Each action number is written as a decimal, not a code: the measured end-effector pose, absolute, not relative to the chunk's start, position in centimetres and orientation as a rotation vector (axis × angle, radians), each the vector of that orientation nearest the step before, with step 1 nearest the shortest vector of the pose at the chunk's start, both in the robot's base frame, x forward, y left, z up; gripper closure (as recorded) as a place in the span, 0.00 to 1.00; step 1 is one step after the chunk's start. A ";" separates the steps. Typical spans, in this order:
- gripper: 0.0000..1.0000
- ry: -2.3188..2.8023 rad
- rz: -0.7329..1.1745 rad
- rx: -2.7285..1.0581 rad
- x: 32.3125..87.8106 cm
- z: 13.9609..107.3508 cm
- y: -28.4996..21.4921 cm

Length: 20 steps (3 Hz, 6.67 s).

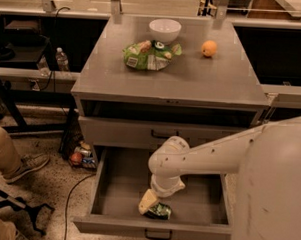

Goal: Pick green can from middle drawer and place on counter

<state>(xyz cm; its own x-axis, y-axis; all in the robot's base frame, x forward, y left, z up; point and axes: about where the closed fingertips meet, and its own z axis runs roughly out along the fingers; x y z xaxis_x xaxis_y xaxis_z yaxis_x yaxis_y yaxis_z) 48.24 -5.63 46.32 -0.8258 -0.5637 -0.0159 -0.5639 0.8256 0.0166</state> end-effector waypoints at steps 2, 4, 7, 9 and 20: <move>0.00 3.131 0.082 -0.773 49.3 41.4 -3.0; 0.00 3.199 0.123 -0.724 48.6 37.1 -3.1; 0.72 3.223 0.196 -0.784 47.9 35.3 -3.2; 1.00 3.112 0.294 -0.895 48.4 38.8 -3.3; 1.00 2.498 -0.287 -1.060 54.9 79.8 -17.2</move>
Offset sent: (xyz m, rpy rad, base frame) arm 0.0145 0.0371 -0.0674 0.0058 0.1387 -0.1558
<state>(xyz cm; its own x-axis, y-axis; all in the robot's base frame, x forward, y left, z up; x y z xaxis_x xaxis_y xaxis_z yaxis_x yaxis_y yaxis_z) 54.87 -17.24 79.85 -0.6269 -0.7233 -0.2894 -0.6389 0.6899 -0.3402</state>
